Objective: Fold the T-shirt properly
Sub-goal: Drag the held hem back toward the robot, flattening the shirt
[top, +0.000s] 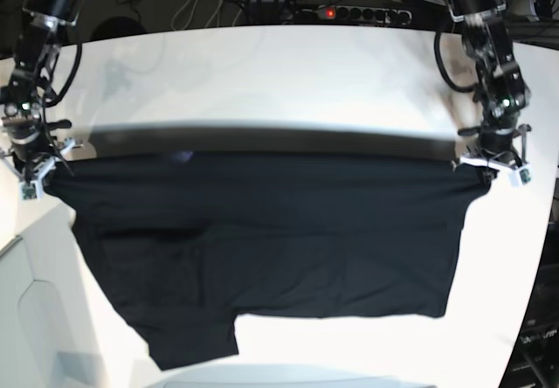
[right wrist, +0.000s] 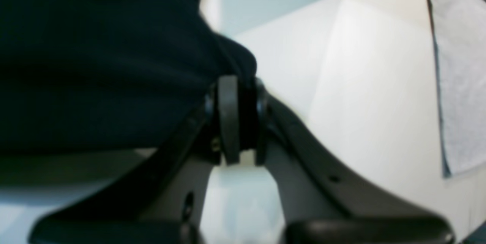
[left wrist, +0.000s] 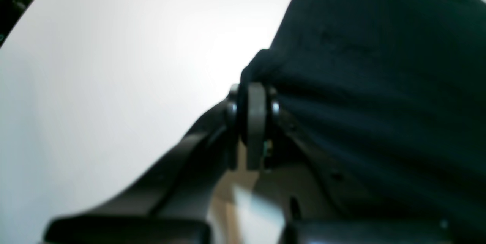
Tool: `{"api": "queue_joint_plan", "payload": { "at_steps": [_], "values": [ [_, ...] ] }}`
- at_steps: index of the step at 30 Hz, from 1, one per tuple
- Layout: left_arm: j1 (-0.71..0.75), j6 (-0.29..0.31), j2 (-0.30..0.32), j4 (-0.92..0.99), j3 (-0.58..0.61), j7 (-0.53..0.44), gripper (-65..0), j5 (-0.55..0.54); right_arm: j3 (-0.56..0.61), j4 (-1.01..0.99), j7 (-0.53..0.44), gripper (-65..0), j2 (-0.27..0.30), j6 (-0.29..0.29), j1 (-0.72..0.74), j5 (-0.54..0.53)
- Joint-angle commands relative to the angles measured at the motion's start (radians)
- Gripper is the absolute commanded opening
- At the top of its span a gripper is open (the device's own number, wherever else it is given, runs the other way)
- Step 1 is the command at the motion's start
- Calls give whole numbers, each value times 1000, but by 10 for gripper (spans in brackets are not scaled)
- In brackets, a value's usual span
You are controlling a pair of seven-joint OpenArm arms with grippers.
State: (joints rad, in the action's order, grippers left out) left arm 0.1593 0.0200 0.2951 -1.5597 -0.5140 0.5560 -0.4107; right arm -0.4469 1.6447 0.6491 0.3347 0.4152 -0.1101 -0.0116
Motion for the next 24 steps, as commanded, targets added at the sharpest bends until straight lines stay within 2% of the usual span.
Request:
{"api": "queue_joint_plan", "payload": {
  "at_steps": [1,6,10,18,24],
  "values": [
    [16,-13,9,-34,-28,-37,-649,11,-13,28,-18,-650,24,-16,-17,9],
    [139,-13,-41,-106,-105,-37,-649,11,-11,98,-19,-650,24,-16,-142,9],
    [240,-13,-44,-133,-105,-37,-649,11,-11,136,-19,-650,1,-16,-222,9],
    [351,-13,-66,-143,-108,-37,-649,11,-13,162,-19,-650,-49,-16,-348,11],
    [437,-13,-66,-180,-104,-35,-649,11,-74,162,-21,-650,-75,-16,-392,11]
  ]
}}
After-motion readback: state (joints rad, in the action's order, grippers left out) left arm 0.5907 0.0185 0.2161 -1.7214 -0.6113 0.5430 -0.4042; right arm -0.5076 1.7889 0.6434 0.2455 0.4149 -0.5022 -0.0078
